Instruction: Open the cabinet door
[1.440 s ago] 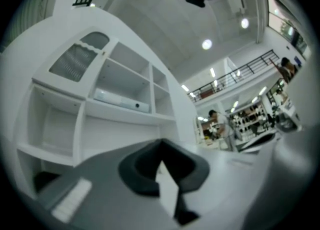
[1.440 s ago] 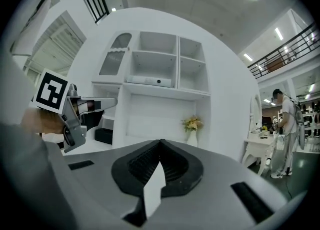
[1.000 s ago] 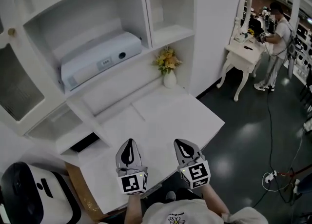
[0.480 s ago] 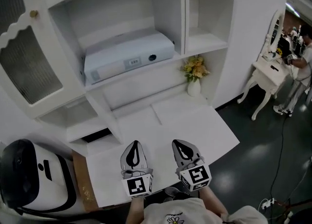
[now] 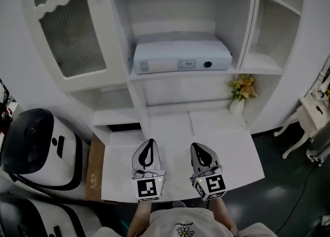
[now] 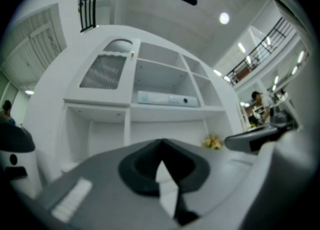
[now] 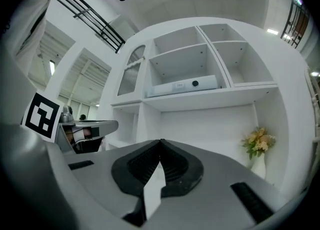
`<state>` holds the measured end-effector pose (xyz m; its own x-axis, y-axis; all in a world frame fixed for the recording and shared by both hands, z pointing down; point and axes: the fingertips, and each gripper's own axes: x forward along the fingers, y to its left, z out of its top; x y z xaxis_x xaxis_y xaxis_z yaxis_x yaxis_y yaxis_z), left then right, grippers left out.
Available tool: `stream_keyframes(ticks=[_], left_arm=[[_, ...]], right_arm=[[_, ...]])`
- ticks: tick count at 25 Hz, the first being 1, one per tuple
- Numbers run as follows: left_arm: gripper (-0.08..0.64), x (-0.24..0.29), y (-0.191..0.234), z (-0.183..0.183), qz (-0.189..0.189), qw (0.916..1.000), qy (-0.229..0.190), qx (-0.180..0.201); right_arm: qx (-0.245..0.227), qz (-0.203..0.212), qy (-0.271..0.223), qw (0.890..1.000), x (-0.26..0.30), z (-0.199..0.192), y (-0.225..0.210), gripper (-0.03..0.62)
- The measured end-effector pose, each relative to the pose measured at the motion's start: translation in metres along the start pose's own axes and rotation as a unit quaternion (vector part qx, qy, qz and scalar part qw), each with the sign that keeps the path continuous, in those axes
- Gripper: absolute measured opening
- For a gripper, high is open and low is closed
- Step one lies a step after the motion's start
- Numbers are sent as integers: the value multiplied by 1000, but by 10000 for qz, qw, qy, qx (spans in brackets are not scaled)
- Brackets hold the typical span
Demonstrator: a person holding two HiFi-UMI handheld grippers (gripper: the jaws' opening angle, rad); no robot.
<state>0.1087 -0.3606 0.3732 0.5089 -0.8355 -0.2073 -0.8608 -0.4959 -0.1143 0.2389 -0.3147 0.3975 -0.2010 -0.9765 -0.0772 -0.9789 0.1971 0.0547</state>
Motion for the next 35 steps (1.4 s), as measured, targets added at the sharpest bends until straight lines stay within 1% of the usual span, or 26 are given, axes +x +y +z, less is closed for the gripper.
stream_keyframes(ticks=[7,11,13,15,17,21,25,31,35], left_arm=[[6,-21,37,-2,663,9976,113,178],[6,-35,58,7,1094,9938,21,206],[6,-43,65,3,1205,9923,111,250],[6,-48,70,0,1303,9910,199,217],[6,-52,75,2,1404,9897,189,193],[6,-57,83,5,1512,9879,215,271],[6,-59,87,6,1575,9870,202,248],[6,-60,83,3,1551,9874,251,204],[6,-58,81,5,1491,9882,264,216]], right_arm=[[89,754,23,9971,28,-5,38,0],[93,1210,-45,9926,43,-2,62,0],[103,1364,-78,9906,48,0,72,0],[114,1492,-108,9887,52,3,81,0],[116,1597,-127,9870,55,4,88,0],[103,1701,-116,9853,58,4,95,0],[132,1716,-104,9850,59,3,96,0],[139,1786,-105,9838,59,5,96,0],[351,1792,-274,9828,63,21,94,0]])
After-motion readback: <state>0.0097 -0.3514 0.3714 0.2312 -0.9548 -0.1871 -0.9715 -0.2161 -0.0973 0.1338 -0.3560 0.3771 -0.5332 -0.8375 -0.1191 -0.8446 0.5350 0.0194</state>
